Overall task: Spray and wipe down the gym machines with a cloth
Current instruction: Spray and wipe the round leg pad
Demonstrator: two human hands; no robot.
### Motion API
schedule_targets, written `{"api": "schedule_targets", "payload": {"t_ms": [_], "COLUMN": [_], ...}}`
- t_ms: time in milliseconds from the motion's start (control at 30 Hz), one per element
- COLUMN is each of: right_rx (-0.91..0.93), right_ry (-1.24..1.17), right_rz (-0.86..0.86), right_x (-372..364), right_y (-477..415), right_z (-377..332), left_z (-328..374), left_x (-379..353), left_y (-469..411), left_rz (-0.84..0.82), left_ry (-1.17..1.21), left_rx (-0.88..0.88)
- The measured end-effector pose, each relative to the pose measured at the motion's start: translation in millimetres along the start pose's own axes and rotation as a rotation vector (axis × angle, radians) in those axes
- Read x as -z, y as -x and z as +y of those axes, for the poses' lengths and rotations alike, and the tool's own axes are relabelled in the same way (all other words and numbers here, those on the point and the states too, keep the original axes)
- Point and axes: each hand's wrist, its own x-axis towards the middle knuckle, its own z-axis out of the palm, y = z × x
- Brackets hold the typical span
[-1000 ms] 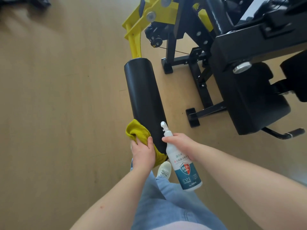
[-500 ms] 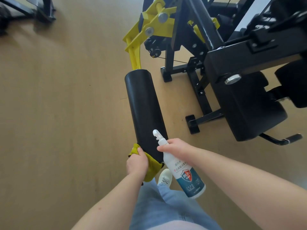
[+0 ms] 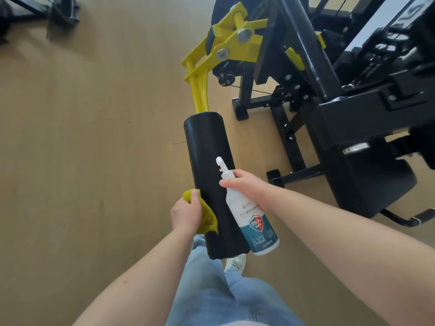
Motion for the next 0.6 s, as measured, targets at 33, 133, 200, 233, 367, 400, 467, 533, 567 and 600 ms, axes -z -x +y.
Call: {"api": "schedule_targets", "payload": {"t_ms": [33,133,200,233,367,400,467,533,567,600], "right_rx": [0.008,0.040,0.049,0.047,0.017,0.002,-0.041,-0.093,-0.112,-0.125], "right_ry": [-0.014,-0.053,-0.092,-0.115,-0.258,-0.299,-0.378,-0.415,-0.415,-0.410], "right_rz": [0.006,0.027,0.041,0.041,0.013,0.007,-0.009,-0.033,-0.041,-0.045], "right_x": [0,0,2,3,10,12,16,19,20,21], "right_y": [-7,-30,-45,-52,-74,-77,-80,-79,-78,-76], "right_z": [-8,-36,-55,-65,-95,-99,-106,-109,-108,-107], "left_z": [6,24,37,44,67,71,75,79,82,84], "left_x": [3,12,19,23,36,38,40,41,41,41], "left_y": [-7,-28,-40,-46,-74,-81,-90,-96,-98,-100], "left_rz": [0.001,-0.011,0.010,0.024,-0.033,-0.061,-0.098,-0.124,-0.135,-0.143], "left_ry": [0.004,0.041,0.094,0.123,0.276,0.322,0.390,0.430,0.439,0.443], "left_rx": [-0.010,-0.037,-0.063,-0.071,-0.085,-0.084,-0.068,-0.059,-0.057,-0.053]}}
